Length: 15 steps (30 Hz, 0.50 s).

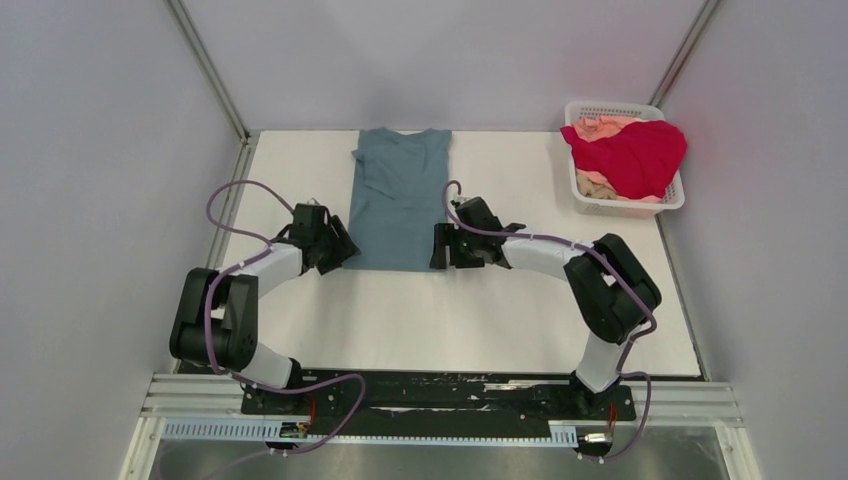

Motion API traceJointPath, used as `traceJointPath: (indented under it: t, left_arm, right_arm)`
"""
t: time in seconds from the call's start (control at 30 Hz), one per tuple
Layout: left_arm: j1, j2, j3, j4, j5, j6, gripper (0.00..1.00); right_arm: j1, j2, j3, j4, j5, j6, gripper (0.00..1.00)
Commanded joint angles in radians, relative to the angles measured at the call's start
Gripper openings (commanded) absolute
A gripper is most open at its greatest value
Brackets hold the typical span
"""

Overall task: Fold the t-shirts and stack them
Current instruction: Grab one side of the 2/3 rectangular tshirt with both arms

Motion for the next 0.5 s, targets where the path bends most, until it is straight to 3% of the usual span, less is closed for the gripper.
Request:
traceJointPath:
  t: [0.0,0.2,0.4,0.47]
  left_arm:
    - [0.002,0.059,0.029,0.004,-0.024,-0.003,0.64]
    - [0.001,0.077,0.033,0.0,-0.009,-0.005,0.4]
    - [0.002,0.069,0.012,-0.005,0.019,-0.006,0.27]
    - [0.001,0.068,-0.001,0.005,0.031,-0.006,0.13]
  right_arm:
    - [0.001,0.028,0.019,0.021,-0.023,0.029,0.66]
    - [0.008,0.038,0.009,0.021,-0.037,0.036,0.51]
    - [0.014,0.044,0.002,0.021,-0.024,0.046,0.45]
    - [0.021,0.041,-0.004,0.021,-0.02,0.046,0.38]
